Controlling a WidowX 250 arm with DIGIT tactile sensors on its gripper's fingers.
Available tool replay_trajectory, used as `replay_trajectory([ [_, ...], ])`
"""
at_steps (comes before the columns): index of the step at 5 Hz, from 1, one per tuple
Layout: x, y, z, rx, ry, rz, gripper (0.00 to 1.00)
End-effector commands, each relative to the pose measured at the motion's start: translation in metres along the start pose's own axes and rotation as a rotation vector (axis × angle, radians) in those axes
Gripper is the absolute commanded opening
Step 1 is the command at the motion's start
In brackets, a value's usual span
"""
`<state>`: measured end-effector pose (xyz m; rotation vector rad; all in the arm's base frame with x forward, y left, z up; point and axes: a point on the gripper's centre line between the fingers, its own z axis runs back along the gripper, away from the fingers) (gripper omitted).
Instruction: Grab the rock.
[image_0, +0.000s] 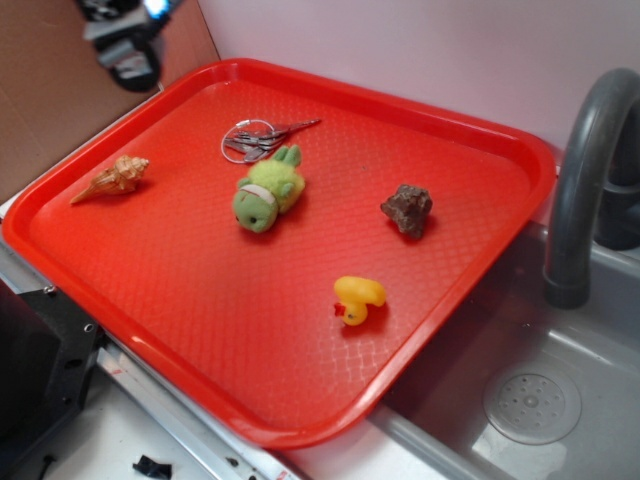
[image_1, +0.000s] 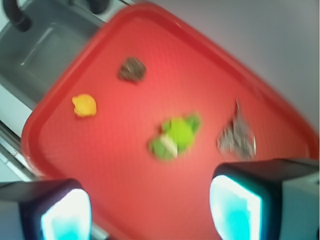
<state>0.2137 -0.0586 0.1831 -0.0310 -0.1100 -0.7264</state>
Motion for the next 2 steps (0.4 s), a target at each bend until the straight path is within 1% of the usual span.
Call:
replay_trajectory([
  [1,0.059,0.005,-0.034,-0.033,-0.061,-0.376,1.0],
  [2,0.075,0.006,-0.061,-0.126,-0.085,-0.511,1.0],
])
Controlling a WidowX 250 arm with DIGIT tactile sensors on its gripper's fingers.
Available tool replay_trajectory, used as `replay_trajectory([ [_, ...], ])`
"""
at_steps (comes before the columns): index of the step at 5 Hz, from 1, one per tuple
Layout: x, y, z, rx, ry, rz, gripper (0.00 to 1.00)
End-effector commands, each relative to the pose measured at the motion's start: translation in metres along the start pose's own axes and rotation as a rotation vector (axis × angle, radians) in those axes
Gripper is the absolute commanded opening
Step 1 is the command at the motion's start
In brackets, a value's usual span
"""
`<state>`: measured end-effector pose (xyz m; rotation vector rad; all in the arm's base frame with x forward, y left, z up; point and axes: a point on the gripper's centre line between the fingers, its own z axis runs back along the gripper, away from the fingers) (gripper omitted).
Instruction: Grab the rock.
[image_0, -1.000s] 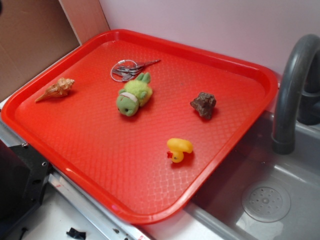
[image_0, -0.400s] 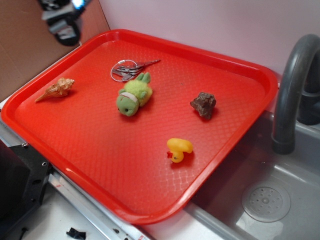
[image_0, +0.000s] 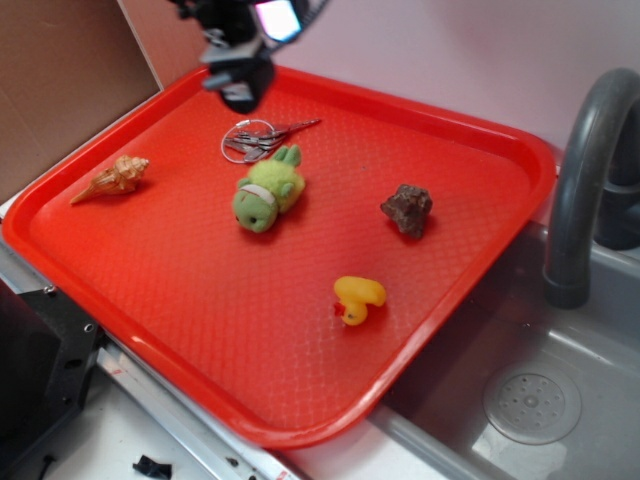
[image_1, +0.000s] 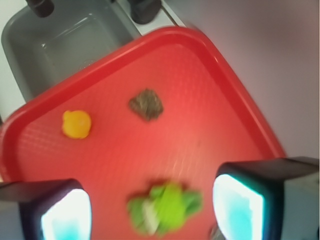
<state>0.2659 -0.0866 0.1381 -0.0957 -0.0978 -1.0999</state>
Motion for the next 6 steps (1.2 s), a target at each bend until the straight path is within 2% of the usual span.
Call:
replay_trajectory([
  [1,0.032,0.004,-0.033,-0.047,-0.022,-0.215,1.0],
  [2,0.039,0.005,-0.054,-0.066,0.004,-0.214,1.0],
  [4,0.053,0.003,-0.097,-0.143,0.043,-0.272,1.0],
  [5,0.053,0.0,-0.11,-0.156,0.087,-0.283,1.0],
  [6,0.054,-0.007,-0.112,-0.137,0.122,-0.333,1.0],
])
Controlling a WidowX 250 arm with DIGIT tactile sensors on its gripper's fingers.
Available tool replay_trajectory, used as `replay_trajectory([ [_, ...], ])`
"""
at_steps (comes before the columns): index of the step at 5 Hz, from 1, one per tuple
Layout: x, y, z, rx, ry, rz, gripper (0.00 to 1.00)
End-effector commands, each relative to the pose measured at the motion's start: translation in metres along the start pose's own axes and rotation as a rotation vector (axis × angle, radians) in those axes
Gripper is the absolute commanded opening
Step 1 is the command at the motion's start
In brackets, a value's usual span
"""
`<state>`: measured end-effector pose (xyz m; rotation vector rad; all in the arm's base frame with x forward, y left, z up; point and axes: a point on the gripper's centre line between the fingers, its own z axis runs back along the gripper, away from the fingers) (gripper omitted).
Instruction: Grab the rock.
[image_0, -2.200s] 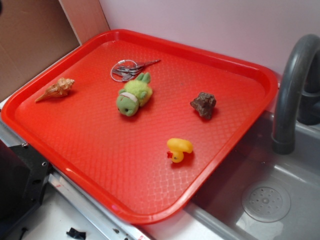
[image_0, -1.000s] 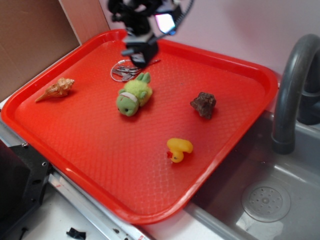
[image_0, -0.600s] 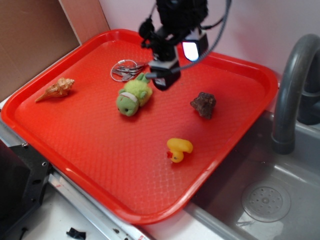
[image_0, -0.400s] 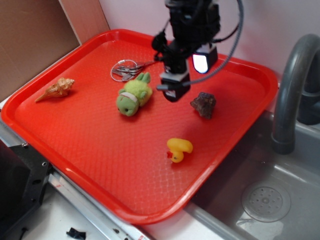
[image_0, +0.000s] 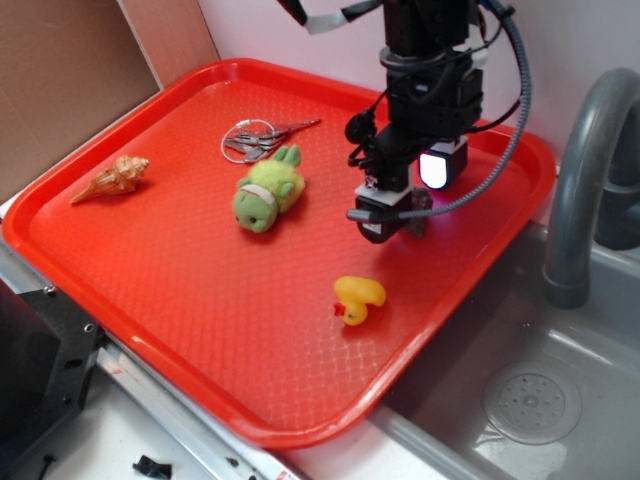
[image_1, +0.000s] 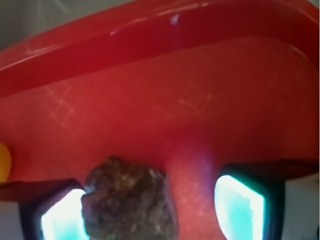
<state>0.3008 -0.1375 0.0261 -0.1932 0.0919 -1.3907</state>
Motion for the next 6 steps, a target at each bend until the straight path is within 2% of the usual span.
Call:
replay_trajectory([
  [1,0.012,-0.02,0.002,0.056,0.026,-0.048,0.0],
  [3,0.009,-0.019,0.006,0.06,0.035,-0.002,0.0],
  [4,-0.001,-0.02,0.037,0.065,0.036,0.225,0.0],
  [5,-0.017,-0.027,0.085,0.104,0.053,0.481,0.0],
  [6,-0.038,-0.045,0.13,0.171,0.001,0.728,0.0],
])
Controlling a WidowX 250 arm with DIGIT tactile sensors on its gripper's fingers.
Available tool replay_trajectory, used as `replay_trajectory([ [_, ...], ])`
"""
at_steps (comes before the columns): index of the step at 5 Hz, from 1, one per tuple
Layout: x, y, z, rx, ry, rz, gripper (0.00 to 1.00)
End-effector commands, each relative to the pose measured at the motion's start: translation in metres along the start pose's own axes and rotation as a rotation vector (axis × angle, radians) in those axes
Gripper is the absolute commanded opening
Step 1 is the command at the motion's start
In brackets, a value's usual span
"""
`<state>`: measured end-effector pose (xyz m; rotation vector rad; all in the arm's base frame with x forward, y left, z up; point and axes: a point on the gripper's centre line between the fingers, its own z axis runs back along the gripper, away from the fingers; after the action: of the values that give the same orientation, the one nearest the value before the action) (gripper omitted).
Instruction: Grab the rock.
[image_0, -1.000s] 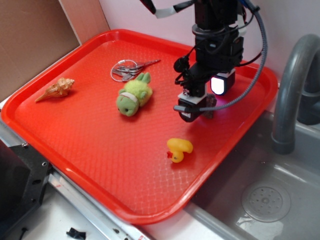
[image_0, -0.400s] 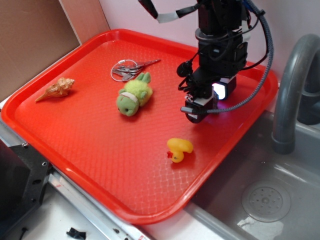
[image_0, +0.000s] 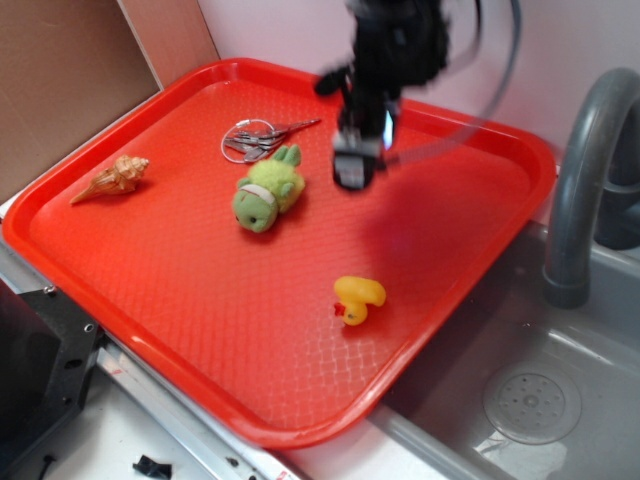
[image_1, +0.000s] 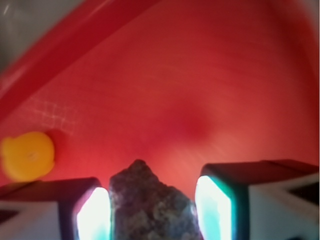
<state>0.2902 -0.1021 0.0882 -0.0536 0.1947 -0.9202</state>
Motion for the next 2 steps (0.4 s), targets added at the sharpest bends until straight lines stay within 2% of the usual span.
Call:
replay_trajectory([
  [1,-0.057,-0.03,0.096,0.08,-0.21,0.499,0.0],
  [2,-0.082,-0.049,0.112,0.102,-0.265,0.748,0.0],
])
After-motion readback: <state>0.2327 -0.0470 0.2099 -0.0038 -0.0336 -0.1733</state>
